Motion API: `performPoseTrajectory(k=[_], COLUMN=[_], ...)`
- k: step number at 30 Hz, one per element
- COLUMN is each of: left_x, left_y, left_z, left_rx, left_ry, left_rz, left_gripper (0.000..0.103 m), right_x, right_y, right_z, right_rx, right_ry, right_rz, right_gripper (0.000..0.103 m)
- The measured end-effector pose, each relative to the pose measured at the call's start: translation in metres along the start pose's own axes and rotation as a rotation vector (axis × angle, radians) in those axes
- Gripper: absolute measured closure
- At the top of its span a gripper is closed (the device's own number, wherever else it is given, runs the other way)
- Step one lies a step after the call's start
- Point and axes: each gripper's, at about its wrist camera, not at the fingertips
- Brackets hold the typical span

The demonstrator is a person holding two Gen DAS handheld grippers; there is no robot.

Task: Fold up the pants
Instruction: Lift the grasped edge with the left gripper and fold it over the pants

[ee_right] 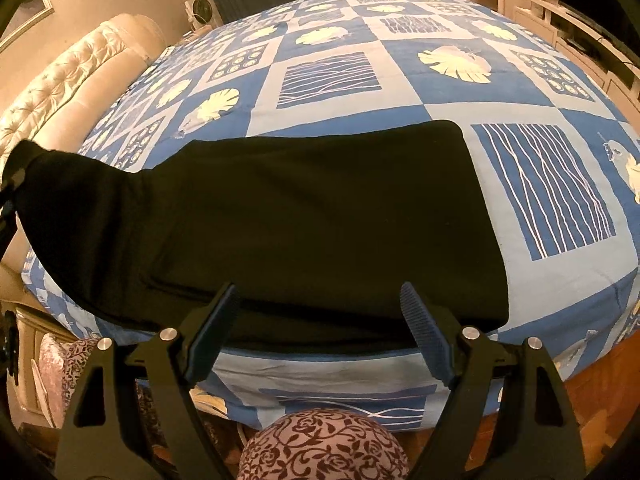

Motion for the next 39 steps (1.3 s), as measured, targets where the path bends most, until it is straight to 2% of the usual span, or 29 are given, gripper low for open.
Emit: performPoseTrajectory(k=[7, 20, 26, 34, 39], left_x=[-0.041, -0.103, -0.126, -0.158, -0.177], left_y=[-0.001, 0.010, 0.018, 0.034, 0.045], left_z=[0.028, 0.068, 0.084, 0.094, 0.100], left_rx=[-0.025, -0.107, -0.128, -0.126, -0.131], left_ry=[0.014, -0.028, -0.023, -0.030, -0.041], left_rz=[-0.049, -0.153, -0.196, -0.250, -0.280], left_gripper=[0.088, 0.088, 0.088, 0.088, 0.088], right_x=[0.002, 0.009, 0.012, 0.014, 0.021], right_y=[-0.001, -0.003, -0.004, -0.009, -0.013], right_z=[0.002, 0.008, 0.013, 0.030, 0.045], right_rx=[-0.008, -0.025, -0.046, -0.120, -0.193], right_ry=[-0.001, -0.022, -0.035, -0.057, -0.066], right_rz=[0.005, 0.010, 0.015, 0.014, 0.050], right_gripper=[0.021, 0.021, 0.021, 0.021, 0.020])
Point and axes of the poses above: each gripper's, at about its wrist camera, not at the fingertips, and x roughly against the way its jaws point, z to its right, y to its underside, and after that the axes turned 14 degrees about -x, right-handed
